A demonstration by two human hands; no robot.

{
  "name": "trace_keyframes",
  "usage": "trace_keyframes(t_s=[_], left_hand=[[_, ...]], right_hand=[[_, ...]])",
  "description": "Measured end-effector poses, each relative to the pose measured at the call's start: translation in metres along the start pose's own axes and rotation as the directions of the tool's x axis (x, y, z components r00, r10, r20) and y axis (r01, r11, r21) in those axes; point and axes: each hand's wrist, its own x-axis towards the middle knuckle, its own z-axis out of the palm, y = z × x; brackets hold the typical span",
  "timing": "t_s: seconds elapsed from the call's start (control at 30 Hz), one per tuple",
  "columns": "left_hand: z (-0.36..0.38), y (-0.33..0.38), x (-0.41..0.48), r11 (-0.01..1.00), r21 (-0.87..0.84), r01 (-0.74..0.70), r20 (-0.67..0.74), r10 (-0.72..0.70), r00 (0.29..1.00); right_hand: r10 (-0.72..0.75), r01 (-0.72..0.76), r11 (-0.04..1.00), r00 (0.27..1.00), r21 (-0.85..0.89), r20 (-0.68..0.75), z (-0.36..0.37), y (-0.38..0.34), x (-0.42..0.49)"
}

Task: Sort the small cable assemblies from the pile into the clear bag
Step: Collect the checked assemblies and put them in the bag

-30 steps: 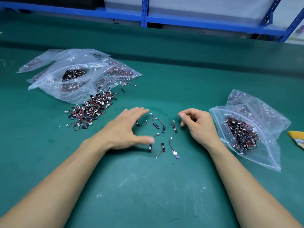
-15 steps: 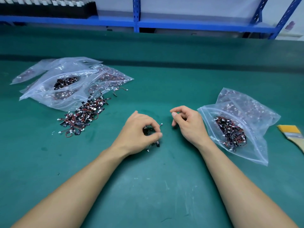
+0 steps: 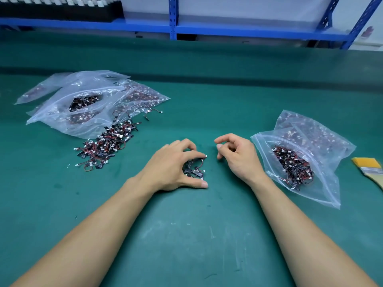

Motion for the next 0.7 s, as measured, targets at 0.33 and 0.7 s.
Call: trace_keyframes(t_s=[0.33, 0.7], left_hand=[[0.002, -0.004, -0.001, 0.963, -0.259, -0.071, -0.18, 0.024, 0.983], [-0.003, -0.009, -0.001, 0.777, -0.627, 0.063, -0.292, -0.309, 0.905]], right_hand=[[0.022, -0.022, 0.999, 1.0, -0.03, 0.005, -0.002, -0.003, -0.003], [0.046, -0.044, 0.998, 0.999, -0.05, 0.025, -0.002, -0.004, -0.002]])
